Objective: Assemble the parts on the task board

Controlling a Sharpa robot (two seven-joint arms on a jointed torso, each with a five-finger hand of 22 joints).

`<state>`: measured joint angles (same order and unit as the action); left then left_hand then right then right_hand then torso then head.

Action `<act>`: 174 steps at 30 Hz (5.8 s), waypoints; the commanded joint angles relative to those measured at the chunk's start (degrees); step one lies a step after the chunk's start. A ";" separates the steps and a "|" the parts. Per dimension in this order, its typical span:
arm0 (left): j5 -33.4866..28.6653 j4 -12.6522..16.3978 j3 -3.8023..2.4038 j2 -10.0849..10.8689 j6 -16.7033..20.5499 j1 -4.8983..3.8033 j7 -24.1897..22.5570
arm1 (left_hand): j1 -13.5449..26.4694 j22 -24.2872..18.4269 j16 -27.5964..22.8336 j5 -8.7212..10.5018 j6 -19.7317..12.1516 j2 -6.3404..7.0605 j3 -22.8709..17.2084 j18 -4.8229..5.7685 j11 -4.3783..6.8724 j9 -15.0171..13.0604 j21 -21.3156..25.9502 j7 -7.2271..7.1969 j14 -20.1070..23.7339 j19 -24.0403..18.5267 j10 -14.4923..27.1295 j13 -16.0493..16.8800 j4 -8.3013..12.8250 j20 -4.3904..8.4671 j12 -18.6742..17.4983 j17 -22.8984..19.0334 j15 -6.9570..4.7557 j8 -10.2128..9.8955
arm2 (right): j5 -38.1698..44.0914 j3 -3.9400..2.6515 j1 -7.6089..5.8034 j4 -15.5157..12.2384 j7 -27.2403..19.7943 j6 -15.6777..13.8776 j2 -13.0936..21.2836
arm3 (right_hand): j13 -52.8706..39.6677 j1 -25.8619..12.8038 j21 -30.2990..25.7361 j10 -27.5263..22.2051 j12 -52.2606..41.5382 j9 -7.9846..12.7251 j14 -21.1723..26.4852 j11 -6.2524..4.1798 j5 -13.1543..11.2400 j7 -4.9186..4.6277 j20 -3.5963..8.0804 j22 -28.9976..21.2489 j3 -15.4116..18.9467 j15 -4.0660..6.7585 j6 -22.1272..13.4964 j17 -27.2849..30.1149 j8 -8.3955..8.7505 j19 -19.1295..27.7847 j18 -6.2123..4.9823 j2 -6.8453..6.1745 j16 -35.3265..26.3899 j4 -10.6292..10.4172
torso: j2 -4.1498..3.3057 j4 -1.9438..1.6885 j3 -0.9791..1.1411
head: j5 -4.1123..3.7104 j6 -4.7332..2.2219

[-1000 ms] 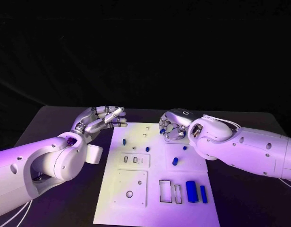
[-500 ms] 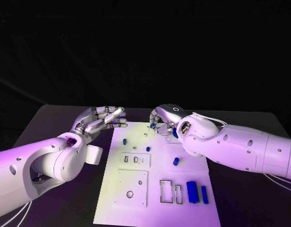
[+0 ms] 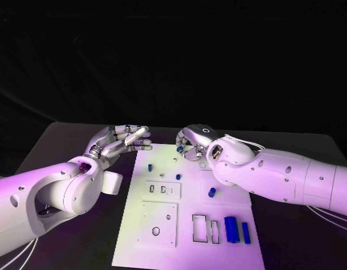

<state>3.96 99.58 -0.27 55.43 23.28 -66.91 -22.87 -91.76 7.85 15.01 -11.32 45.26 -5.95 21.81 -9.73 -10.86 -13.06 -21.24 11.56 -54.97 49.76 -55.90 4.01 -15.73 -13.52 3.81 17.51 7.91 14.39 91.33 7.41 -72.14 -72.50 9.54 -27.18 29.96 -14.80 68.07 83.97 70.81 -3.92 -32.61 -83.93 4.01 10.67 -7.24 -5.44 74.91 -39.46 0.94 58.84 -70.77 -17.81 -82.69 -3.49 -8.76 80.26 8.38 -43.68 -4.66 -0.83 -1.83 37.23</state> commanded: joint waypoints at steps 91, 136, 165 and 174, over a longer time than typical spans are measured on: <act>-0.40 -1.22 -0.03 0.17 -1.67 -0.63 1.03 | 0.12 -0.18 -0.42 0.56 -0.66 -0.71 0.82 -0.47 0.15 -0.30 -0.12 1.78 0.44 0.06 1.01 -0.05 0.01 -0.35 -0.24 0.49 0.16 -0.36 | -17.11 -0.99 -0.82 -7.17 5.46 12.13 15.46 | -62.18 4.81 6.03 8.38 -72.98 -0.10 -5.98 -0.55 2.26 -0.82 -0.51 15.09 19.37 -0.57 -12.75 -18.84 1.56 -7.31 3.49 -4.24 9.64 -16.32 | -0.17 0.77 0.20 | -0.32 0.85; -0.40 -1.36 -0.03 0.07 -2.08 -0.63 1.50 | 0.18 -0.25 -0.58 0.73 -0.89 -0.96 0.98 -0.47 0.15 -0.45 -0.05 1.80 0.63 -0.06 1.42 -0.06 -0.02 -0.38 -0.27 0.72 0.18 -0.35 | 4.96 -0.96 -1.06 -18.10 8.59 0.35 11.04 | -66.05 3.99 6.03 11.77 -77.37 0.06 -6.07 -2.45 5.74 1.29 0.96 15.09 7.39 1.05 -4.76 -19.23 -1.54 -7.31 3.49 -4.60 9.74 -12.73 | -0.18 0.67 0.10 | 0.09 0.46; -0.40 -1.25 -0.04 0.01 -2.09 -0.65 1.81 | 0.18 -0.27 -0.64 0.78 -0.96 -1.00 1.05 -0.46 0.14 -0.50 -0.02 1.82 0.70 -0.11 1.54 -0.05 -0.01 -0.39 -0.25 0.80 0.20 -0.35 | 7.33 0.11 0.37 -8.23 8.56 2.73 0.85 | -65.86 3.25 6.03 11.67 -77.17 0.43 -6.07 -2.42 5.32 1.20 1.06 15.09 6.94 1.09 -5.10 -19.23 -0.92 -7.31 3.49 -4.90 9.74 -12.60 | -0.28 0.65 0.20 | 0.67 1.30; -0.40 -1.25 -0.04 0.06 -2.08 -0.65 1.83 | 0.18 -0.27 -0.64 0.78 -0.96 -1.00 1.05 -0.46 0.14 -0.50 -0.02 1.82 0.70 -0.11 1.54 -0.05 -0.01 -0.39 -0.25 0.80 0.20 -0.35 | 7.28 0.15 0.42 -8.31 8.17 4.46 1.14 | -65.82 2.81 6.03 11.64 -77.12 0.55 -6.07 -2.36 4.72 1.15 1.04 15.09 6.93 1.04 -5.07 -19.23 -0.71 -7.31 3.49 -5.18 9.74 -12.56 | -0.26 0.82 0.22 | 0.77 1.36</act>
<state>3.68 98.19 -0.26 55.55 22.15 -67.46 -20.75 -91.76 7.65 14.57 -10.85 44.54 -6.41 22.43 -9.72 -10.65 -13.49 -21.24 11.45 -54.77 49.76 -54.88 4.03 -15.72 -13.52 3.81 18.25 8.11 14.39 97.55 7.56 -71.75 -80.69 17.79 -24.45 31.09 -74.90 71.15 89.74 82.19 -81.08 -32.09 -83.83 1.64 15.61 -7.91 -4.71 74.91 -32.21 1.65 51.82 -74.92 -18.53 -84.00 -0.81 -14.05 89.65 -4.12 -43.96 -3.89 -0.63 -1.10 38.57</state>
